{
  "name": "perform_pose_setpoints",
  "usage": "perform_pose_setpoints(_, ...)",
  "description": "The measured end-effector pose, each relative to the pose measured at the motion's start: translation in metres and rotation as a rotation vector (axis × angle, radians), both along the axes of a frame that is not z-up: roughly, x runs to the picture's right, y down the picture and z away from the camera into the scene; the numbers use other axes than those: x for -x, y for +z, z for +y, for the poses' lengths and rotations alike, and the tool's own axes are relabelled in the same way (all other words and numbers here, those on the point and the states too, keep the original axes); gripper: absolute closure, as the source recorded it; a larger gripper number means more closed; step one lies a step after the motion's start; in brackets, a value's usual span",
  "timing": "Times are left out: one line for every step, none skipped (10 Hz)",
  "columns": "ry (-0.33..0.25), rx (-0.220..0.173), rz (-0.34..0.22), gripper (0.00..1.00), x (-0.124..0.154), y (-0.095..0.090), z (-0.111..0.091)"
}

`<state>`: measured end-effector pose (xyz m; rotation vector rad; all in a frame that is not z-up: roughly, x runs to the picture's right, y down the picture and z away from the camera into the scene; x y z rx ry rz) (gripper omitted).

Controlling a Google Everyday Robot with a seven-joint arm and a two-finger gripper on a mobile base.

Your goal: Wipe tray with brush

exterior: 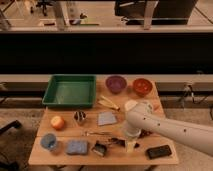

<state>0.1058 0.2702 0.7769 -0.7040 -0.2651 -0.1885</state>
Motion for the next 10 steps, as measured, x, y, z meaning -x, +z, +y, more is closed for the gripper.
perform_pose_setpoints(0.0,0.005,0.001,0.2,-0.001,0.002,0.001)
perform_pose_setpoints(-0.002,0.01,-0.001,0.2,0.0,0.006,0.003)
perform_pose_setpoints(-0.012,0.011,-0.004,0.2,0.002,0.01,0.007)
perform_pose_setpoints(-0.01,0.01,-0.005,0.2,0.002,0.009,0.007)
perform_pose_setpoints(-0.01,0.009,-0.01,0.2,0.005,0.006,0.005)
perform_pose_setpoints(-0.014,0.007,-0.02,0.2,0.007,0.005,0.004)
perform_pose_setpoints(-0.008,0.005,-0.034,0.2,0.01,0.003,0.002)
perform_pose_setpoints(-0.002,-0.001,-0.046,0.2,0.012,0.0,-0.001)
perform_pose_setpoints(0.0,-0.003,-0.053,0.2,0.014,-0.003,-0.003)
perform_pose_setpoints(0.003,-0.002,-0.064,0.2,0.018,-0.003,-0.003)
